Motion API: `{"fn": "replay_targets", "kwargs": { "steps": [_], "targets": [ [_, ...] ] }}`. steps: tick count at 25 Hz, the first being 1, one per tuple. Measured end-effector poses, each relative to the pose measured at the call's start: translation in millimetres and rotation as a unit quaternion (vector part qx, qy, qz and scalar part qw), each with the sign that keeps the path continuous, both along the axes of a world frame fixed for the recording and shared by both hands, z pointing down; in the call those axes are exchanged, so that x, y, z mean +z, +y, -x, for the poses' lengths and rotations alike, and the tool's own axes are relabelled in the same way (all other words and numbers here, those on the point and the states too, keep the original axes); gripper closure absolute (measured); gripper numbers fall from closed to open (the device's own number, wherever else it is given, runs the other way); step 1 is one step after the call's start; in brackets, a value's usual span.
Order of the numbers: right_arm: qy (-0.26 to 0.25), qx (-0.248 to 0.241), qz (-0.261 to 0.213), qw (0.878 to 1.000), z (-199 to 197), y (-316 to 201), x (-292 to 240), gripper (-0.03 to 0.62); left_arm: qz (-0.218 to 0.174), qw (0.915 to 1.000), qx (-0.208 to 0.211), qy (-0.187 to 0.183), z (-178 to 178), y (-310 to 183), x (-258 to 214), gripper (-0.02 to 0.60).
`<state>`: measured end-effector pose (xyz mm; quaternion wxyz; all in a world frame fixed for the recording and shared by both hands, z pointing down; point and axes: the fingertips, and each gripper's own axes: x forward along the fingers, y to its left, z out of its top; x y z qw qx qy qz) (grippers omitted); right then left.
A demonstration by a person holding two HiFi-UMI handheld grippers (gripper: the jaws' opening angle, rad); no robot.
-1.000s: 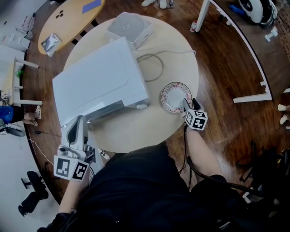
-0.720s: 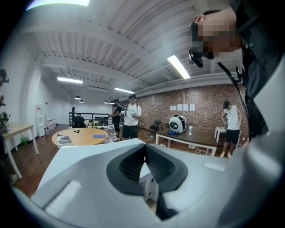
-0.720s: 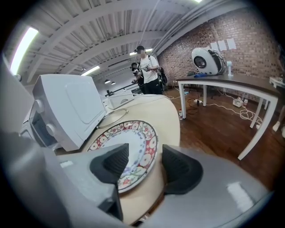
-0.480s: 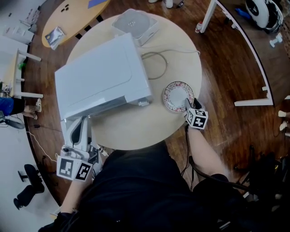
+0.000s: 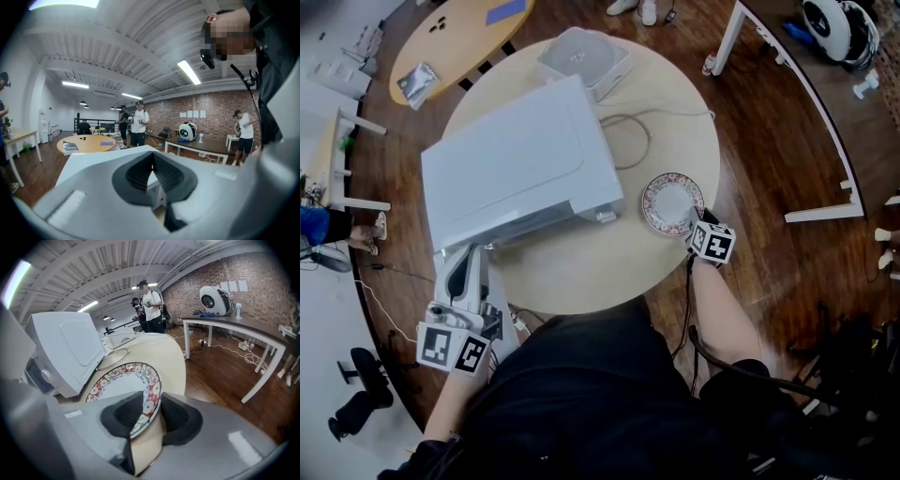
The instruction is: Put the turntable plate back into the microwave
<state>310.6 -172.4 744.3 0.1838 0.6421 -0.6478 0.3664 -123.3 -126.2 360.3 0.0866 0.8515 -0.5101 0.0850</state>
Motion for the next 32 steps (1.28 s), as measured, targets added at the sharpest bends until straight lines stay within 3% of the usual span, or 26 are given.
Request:
{"fn": "replay_targets", "kwargs": {
  "steps": [6,9,14,18,32],
  "targets": [
    [-0.022,0.038,-0.026,0.999,7,9,-11,0.507,-0.002,1.0,0.003,0.008,8,1,-2,0.577],
    [-0.065,0.071,-0.048,0.994,10,11,-18,0.536,0.0,0.9999,0.001,0.014,13,2,0,0.577],
    [-0.171,0.154,-0.072,0.97,10,20,-23,0.566,-0.002,0.9997,0.005,0.024,17,5,0,0.577],
    [-0.226,0.188,-0.094,0.951,14,25,-30,0.577,-0.006,0.9995,0.006,0.031,21,7,-1,0.577],
    [-0.311,0.277,-0.11,0.902,21,56,-28,0.574,-0.016,0.9987,0.011,0.047,35,22,-2,0.577]
  ]
}}
